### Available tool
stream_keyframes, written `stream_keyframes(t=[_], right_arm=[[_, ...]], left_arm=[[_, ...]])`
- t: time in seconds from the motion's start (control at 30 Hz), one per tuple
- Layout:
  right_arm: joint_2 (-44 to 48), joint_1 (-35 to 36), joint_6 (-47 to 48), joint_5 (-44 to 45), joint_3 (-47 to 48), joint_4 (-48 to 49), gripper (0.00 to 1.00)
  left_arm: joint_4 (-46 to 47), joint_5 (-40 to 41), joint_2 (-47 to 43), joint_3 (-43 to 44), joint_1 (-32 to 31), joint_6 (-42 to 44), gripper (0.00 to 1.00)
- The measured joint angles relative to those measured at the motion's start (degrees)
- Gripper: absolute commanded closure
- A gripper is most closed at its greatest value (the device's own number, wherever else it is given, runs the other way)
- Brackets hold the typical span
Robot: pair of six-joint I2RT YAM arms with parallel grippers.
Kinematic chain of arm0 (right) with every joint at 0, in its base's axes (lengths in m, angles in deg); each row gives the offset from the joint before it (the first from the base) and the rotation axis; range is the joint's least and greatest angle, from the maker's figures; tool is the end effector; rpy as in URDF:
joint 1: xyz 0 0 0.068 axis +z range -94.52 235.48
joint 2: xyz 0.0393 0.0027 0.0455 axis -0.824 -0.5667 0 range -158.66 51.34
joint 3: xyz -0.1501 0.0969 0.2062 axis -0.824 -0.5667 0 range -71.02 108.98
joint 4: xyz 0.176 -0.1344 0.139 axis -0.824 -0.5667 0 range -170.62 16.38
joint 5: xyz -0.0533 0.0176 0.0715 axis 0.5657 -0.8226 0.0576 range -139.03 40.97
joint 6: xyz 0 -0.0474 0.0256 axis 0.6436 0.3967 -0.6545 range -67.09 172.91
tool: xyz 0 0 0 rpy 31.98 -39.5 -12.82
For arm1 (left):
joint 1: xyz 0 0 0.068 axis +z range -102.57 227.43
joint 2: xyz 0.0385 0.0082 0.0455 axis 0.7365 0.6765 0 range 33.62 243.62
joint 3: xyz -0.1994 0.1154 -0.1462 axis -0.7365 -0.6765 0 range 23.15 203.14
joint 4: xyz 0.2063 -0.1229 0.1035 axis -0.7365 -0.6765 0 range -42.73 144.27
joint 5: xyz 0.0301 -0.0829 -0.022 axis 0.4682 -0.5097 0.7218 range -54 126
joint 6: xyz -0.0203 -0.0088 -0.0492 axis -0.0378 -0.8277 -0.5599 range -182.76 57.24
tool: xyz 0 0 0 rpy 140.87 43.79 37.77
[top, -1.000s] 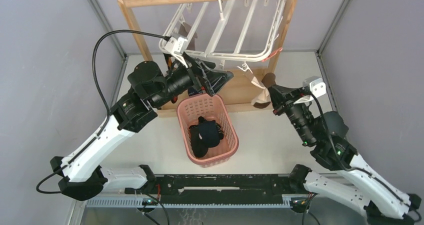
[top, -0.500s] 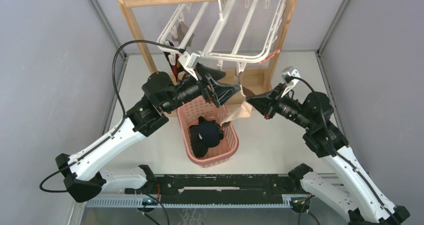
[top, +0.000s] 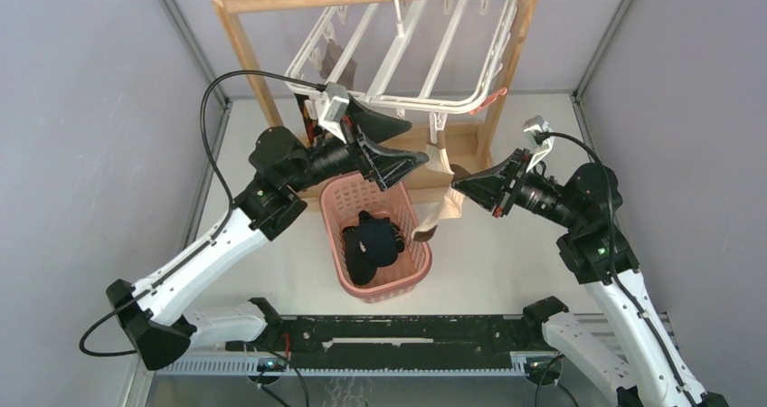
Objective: Remove the socks clipped to the hanger
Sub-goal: Remove the sock from the hanger.
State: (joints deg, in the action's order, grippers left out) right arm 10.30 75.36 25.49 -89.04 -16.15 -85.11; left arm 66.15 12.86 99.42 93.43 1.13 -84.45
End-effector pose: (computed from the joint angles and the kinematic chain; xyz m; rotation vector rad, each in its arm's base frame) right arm 0.1291 0.0711 0.4079 -0.4866 1.5915 1.1692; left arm 0.1652 -0.1932 0.4633 0.6584 1.2592 -1.2564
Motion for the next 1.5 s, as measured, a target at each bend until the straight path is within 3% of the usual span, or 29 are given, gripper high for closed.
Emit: stream_keyframes(t=[0.2,0.5,0.83,1.27,1.5], right_arm=[[0.0,-0.9,-0.4,-1.9,0.0,0.0,1.00],[0.0,-1.4,-1.2,-3.4,0.0,0.0,1.00],[0.1,-2.3,-1.5,-4.9,0.0,0.0,1.00],[1.1,-3.7,-1.5,-5.5,0.0,-0.3,1.00],[1.3,-3.7,-2.9,-5.6,0.0,0.3,1.00]], left_arm=[[8.5,-10.1,2.4,-1.7,5.0,-5.1,0.06],[22.0,-21.9,11.2,-1.7,6.2,-14.7,0.07],[25.1,-23.9,13.9,-1.5,6.9,-17.0,0.08],[22.2,-21.0,14.3,-1.3,7.1,-16.3,0.07],[14.1,-17.7,8.7,-1.7,6.0,-12.5,0.06]])
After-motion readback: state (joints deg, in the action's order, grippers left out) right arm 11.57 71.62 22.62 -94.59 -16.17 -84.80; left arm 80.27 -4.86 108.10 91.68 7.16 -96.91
